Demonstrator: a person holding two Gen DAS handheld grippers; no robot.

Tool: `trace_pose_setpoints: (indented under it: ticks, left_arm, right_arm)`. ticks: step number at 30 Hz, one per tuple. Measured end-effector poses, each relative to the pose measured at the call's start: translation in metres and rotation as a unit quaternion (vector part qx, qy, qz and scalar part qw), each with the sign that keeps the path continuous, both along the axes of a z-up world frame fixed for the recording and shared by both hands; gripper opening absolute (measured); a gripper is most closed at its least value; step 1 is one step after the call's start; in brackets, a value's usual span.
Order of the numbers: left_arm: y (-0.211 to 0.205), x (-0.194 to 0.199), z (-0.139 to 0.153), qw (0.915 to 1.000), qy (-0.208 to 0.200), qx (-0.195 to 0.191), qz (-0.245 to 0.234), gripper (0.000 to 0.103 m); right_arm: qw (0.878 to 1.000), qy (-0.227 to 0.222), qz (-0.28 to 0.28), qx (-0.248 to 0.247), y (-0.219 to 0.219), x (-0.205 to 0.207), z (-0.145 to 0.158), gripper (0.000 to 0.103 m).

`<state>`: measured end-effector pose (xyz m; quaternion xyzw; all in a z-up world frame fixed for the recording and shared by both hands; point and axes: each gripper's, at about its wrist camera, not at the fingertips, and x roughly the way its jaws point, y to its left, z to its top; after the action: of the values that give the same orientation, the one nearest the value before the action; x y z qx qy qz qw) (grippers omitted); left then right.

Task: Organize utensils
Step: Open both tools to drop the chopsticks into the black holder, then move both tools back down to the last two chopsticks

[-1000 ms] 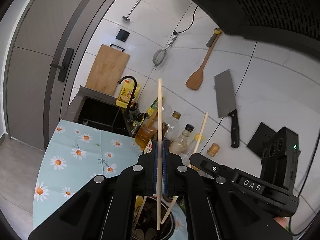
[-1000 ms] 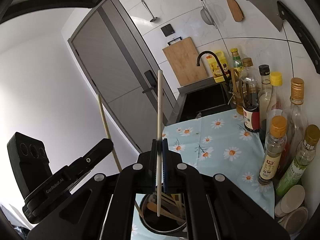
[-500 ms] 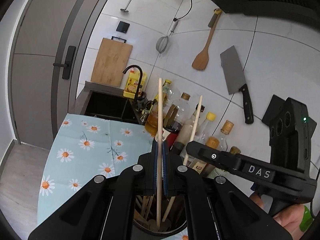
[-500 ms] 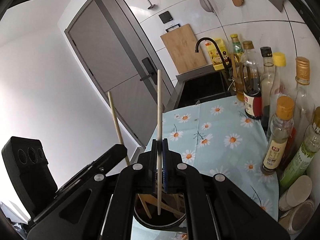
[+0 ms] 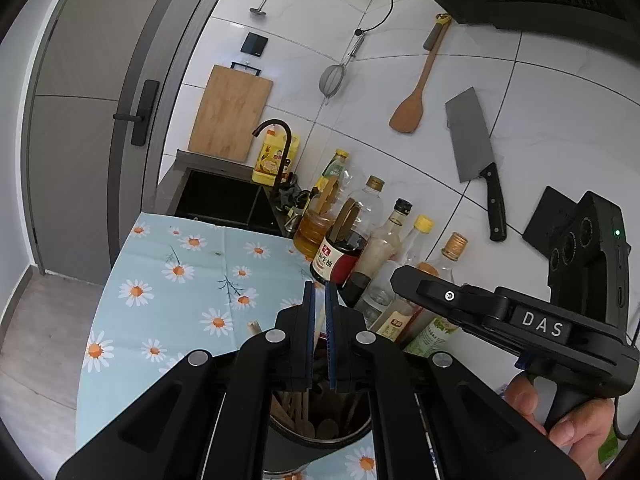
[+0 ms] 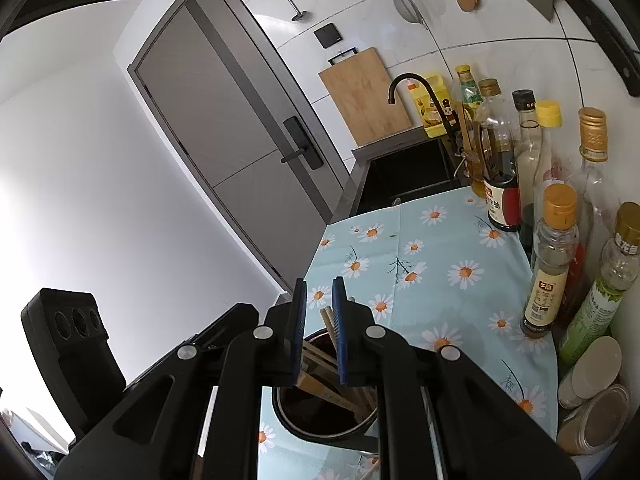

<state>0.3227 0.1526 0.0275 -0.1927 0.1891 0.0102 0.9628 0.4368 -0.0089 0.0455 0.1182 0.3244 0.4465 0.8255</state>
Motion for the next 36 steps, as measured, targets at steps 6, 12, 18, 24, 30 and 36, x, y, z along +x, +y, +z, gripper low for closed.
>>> trace_pose_setpoints:
  ticks: [6, 12, 18, 24, 30, 36]
  left_arm:
    - [-0.005, -0.013, 0.006, 1.0, 0.002, 0.003, -0.008, 0.005]
    - [-0.014, -0.032, 0.013, 0.9998, 0.004, 0.013, -0.016, 0.005]
    - [-0.019, -0.058, 0.014, 0.9994, 0.017, 0.025, -0.019, 0.015]
    - [-0.022, -0.084, 0.006, 0.9985, 0.041, 0.032, -0.017, 0.015]
    - [-0.024, -0.109, -0.012, 0.9962, 0.077, 0.031, -0.027, 0.015]
    - [-0.018, -0.135, -0.039, 0.9926, 0.115, 0.017, -0.034, 0.016]
  right_arm:
    - [1.0, 0.0, 0.003, 0.0, -0.007, -0.011, 0.002, 0.019]
    - [1.0, -0.001, 0.015, -0.005, -0.019, -0.031, 0.006, 0.019]
    - [0.999, 0.005, 0.037, -0.024, -0.031, -0.058, 0.002, 0.023]
    - [0.997, 0.017, 0.049, -0.048, -0.038, -0.081, -0.01, 0.025]
    - [0.993, 0.033, 0.061, -0.1, -0.037, -0.103, -0.034, 0.03]
    - [0.983, 0.052, 0.064, -0.167, -0.034, -0.124, -0.064, 0.033]
